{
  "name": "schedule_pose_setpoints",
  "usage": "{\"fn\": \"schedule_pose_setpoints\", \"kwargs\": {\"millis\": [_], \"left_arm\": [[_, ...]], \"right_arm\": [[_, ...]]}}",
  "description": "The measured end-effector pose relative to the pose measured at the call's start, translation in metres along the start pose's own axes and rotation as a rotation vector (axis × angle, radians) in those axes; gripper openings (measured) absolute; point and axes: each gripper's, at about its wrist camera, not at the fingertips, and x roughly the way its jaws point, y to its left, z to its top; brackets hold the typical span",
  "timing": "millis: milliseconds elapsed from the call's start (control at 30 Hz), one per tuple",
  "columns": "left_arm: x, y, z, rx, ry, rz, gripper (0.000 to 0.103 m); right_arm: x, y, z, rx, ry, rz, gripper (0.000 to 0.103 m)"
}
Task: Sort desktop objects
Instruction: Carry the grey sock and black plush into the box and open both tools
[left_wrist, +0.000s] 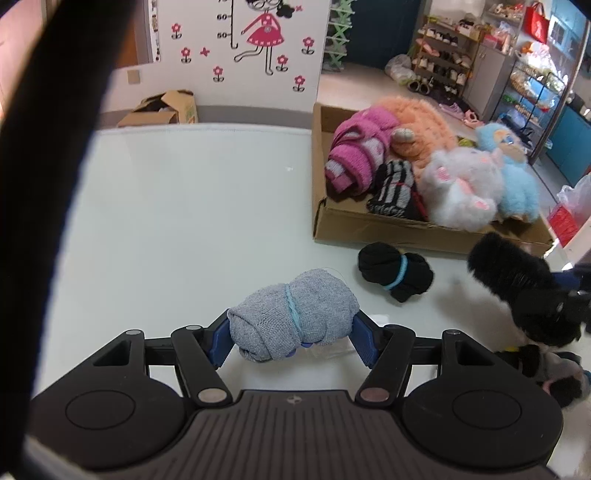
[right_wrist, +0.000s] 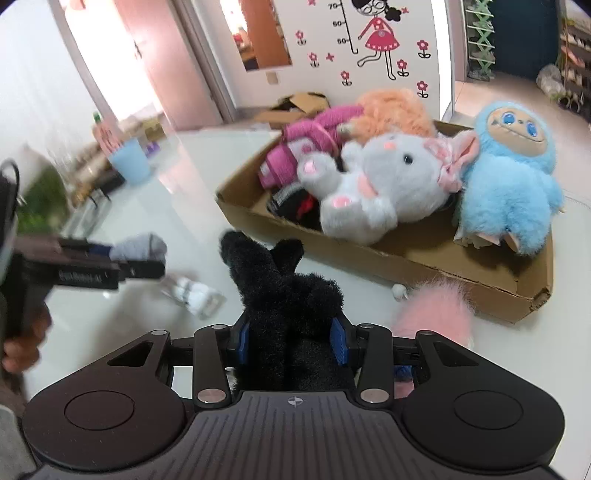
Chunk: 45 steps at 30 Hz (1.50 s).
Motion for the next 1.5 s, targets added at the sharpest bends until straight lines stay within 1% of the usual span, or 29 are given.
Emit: {"fn": "schedule_pose_setpoints", "kwargs": {"millis": [100,200,333,500,633,700,867,933,1067,1200,1300,1400,1433,1467,1500], "left_arm": [[-0.013,-0.007,0.004,0.009,-0.022,-0.015,0.061],[-0.033,-0.011,0.004,0.022,-0.047,-0.026,0.061],[-0.055,-0.020,0.010,0.035,-0.072,-0.035,0.061],[-0.066,-0.033,0.037,0.033,-0.113,-0.071,0.061],[-0.053,-0.047,0.069,0.027,-0.135,-0.095,0.061],[-0.038,-0.054,0.086,0.016,-0.137,-0.119,0.061],[0.017,-0.072,0.120,0.025,-0.127,-0.108,0.061],[0.039,-0.076,0.128,0.028,-0.108,-0.113,0.061],[0.076,-0.079,0.134,0.032,-0.094,-0.100,0.061],[0.108,-0.072,0.134,0.001,-0.083,-0.115,0.061],[0.126,-0.064,0.127,-0.021,-0.072,-0.138,0.062],[0.139,-0.061,0.116,-0.010,-0.058,-0.132,0.063],[0.146,-0.061,0.111,-0.005,-0.051,-0.129,0.067],[0.144,-0.062,0.107,0.008,-0.087,-0.130,0.073],[0.144,-0.064,0.105,0.029,-0.098,-0.119,0.077]], "right_arm": [[-0.024,-0.002,0.006,0.031,-0.038,0.036,0.048],[-0.052,-0.005,0.013,0.061,-0.078,0.068,0.048],[-0.083,-0.010,0.024,0.074,-0.132,0.069,0.048],[-0.106,-0.020,0.049,0.080,-0.202,0.017,0.048],[-0.107,-0.027,0.077,0.066,-0.231,-0.031,0.048],[-0.102,-0.029,0.089,0.045,-0.239,-0.061,0.048],[-0.082,-0.036,0.120,0.015,-0.250,-0.130,0.048],[-0.068,-0.040,0.130,0.009,-0.240,-0.151,0.048],[-0.036,-0.047,0.148,-0.024,-0.217,-0.192,0.048],[0.000,-0.052,0.160,-0.074,-0.187,-0.203,0.048],[0.025,-0.042,0.162,-0.148,-0.152,-0.181,0.048],[0.052,-0.024,0.158,-0.250,-0.117,-0.169,0.048],[0.062,-0.018,0.156,-0.282,-0.104,-0.175,0.048],[0.072,-0.012,0.155,-0.313,-0.092,-0.188,0.048],[0.082,-0.007,0.154,-0.343,-0.079,-0.201,0.048]]}}
